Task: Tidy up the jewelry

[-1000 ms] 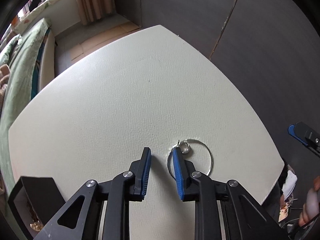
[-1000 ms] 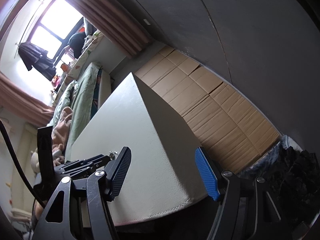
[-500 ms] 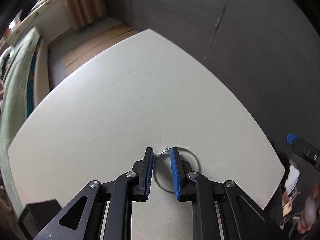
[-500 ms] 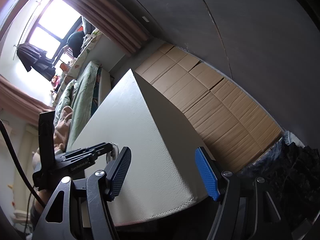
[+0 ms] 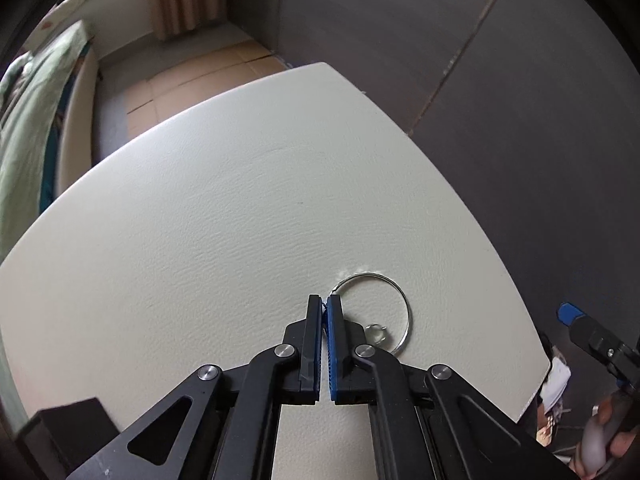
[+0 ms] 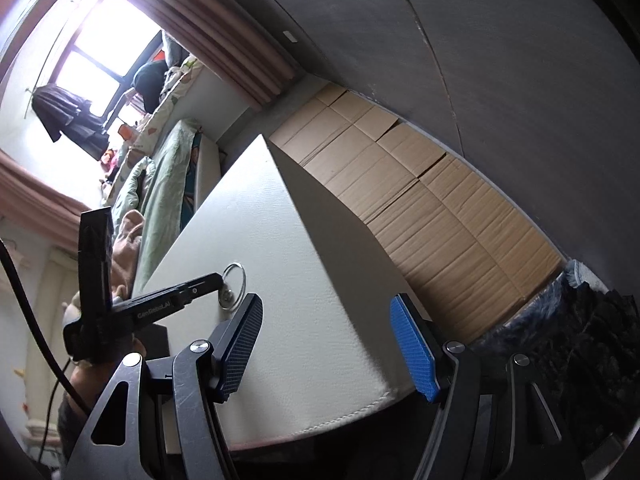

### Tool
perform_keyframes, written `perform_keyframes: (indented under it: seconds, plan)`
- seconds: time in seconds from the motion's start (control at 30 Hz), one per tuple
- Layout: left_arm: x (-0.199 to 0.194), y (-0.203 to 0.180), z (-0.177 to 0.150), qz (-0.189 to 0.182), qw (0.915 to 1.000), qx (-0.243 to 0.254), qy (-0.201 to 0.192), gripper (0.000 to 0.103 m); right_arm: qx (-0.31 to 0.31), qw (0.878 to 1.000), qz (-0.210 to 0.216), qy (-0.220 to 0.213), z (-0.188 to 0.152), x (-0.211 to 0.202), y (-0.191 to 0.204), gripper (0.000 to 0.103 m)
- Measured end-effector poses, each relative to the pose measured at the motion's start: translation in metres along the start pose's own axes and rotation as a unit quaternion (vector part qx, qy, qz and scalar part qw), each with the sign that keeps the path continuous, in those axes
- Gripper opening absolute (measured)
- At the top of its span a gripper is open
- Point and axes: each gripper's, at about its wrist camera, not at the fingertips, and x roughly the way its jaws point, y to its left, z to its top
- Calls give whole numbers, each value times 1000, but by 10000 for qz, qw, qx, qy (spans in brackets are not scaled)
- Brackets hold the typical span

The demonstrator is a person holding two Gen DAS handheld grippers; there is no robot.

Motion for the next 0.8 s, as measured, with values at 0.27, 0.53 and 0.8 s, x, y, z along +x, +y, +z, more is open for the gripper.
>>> perform_keyframes:
  seconds: [0.27, 0.53, 0.8]
  plan:
    - [-31, 13, -8, -456, 9977, -406, -282, 2, -385, 9990, 142, 184, 3, 14, 30, 68]
    - [-78, 29, -15, -515, 9943, -605, -713, 2, -889, 9941, 176, 588, 11, 42, 69, 50]
    - [-108, 58, -29, -507, 9887, -947, -1048, 2, -1134, 9848, 81, 1317, 14, 86, 99, 30]
